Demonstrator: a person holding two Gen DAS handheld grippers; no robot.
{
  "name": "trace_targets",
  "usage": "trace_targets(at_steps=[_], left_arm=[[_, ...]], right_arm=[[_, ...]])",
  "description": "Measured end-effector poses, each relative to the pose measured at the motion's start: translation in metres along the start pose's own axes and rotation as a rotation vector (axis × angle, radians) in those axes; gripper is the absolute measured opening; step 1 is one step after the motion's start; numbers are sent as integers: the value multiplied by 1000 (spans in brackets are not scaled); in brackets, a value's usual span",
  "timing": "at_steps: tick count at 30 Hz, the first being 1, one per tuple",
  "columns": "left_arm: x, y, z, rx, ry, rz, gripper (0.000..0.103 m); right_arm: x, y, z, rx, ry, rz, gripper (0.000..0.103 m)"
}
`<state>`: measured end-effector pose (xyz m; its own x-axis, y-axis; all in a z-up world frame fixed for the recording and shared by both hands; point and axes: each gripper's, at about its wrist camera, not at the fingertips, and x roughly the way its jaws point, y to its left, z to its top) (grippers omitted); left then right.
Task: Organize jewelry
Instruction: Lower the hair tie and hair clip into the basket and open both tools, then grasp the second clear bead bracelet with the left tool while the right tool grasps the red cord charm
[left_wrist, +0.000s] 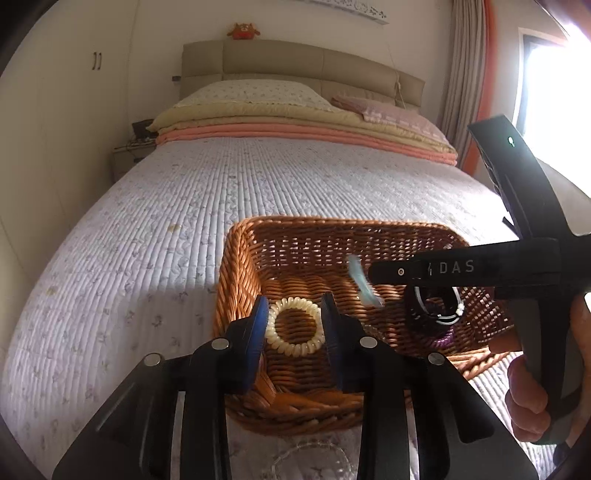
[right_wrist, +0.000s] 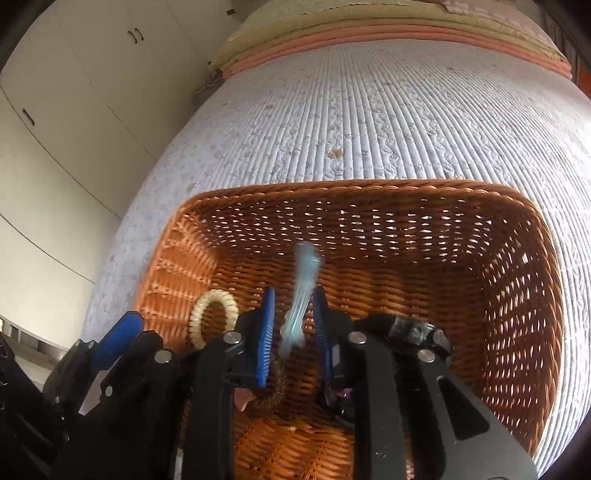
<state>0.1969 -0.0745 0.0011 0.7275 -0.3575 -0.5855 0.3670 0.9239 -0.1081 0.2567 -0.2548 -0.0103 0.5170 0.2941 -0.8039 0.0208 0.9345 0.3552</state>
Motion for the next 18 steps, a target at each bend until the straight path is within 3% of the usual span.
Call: trace_targets(at_steps=[1,3,7,12,18], left_arm=[[-9,0,1,-5,-16,-9,32],[-27,-1,1,-18,-50,-20,38],[-66,-5,-6,-41,-97,-80,40],[-107,-8,-32,-57,-118,-101,41],[-136,0,-71,-101,-106,-77,42]], right_arm=[[-8,0,-3,0,-10,4,31],[-27,1,-10,-14,-34,14,34],[-71,5,-35,-38,-81,63,44],[-119,8,-84,-83,-137,89,45],[-128,16,-149,-126,-158,33,45]])
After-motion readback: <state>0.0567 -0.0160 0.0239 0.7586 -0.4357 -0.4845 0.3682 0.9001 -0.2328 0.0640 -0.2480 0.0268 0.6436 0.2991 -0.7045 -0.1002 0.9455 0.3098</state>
